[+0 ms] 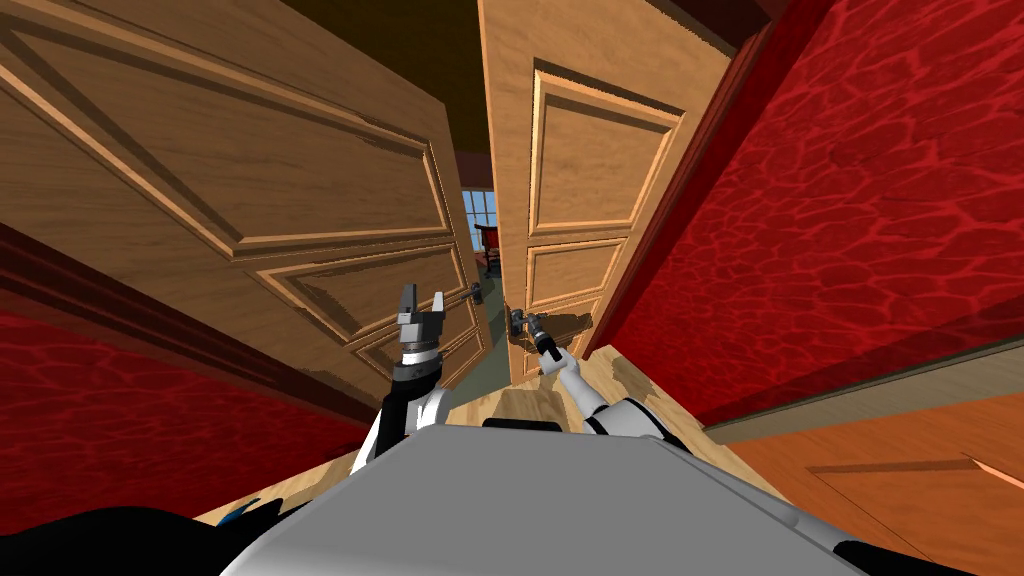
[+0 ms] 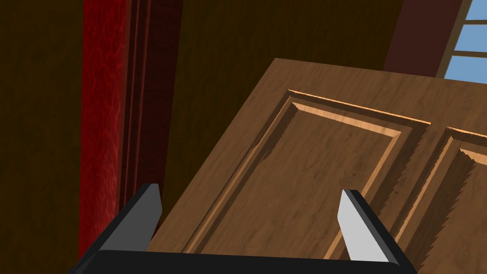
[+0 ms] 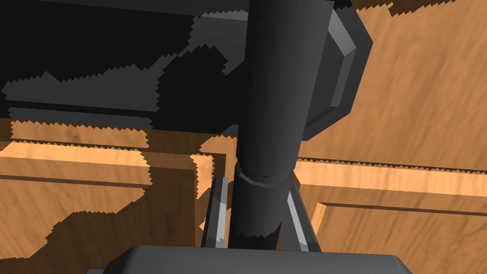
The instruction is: Push the door open
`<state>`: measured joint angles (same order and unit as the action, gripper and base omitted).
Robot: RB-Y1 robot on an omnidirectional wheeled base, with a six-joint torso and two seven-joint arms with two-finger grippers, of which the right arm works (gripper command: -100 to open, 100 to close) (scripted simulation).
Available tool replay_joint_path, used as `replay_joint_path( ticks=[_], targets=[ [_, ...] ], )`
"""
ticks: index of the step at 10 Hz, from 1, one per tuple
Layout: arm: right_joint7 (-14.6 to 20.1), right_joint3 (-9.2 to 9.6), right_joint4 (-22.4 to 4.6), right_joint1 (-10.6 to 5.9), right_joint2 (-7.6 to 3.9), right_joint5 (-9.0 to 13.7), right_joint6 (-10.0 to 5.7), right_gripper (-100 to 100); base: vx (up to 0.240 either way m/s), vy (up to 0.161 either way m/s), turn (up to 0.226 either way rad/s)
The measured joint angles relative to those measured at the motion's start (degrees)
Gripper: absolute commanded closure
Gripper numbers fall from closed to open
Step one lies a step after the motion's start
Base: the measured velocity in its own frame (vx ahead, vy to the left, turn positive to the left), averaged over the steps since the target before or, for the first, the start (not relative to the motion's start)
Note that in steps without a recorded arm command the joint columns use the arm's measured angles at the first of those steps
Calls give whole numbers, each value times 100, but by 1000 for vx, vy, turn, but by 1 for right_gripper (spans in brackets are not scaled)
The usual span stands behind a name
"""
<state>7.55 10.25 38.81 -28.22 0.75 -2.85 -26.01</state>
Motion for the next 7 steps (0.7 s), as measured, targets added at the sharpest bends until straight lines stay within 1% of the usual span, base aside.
replay_joint_path(
  ticks=[1,2,3,4,5,6,7],
  targets=[
    [0,0,0,1,0,0,-1,100,30,17,127],
    [-57,-82,63,52,-7,17,39,100,41,19,137],
    [-114,-178,-26,27,-29,47,4,100,33,19,94],
    [-170,-278,-149,-26,-39,76,-66,100,58,21,107],
    [-251,-358,48,96,-41,86,9,100,59,19,133],
    [-318,-448,122,121,-60,109,66,100,61,22,142],
    [-426,-596,73,73,-42,145,59,100,72,35,157]
  ],
)
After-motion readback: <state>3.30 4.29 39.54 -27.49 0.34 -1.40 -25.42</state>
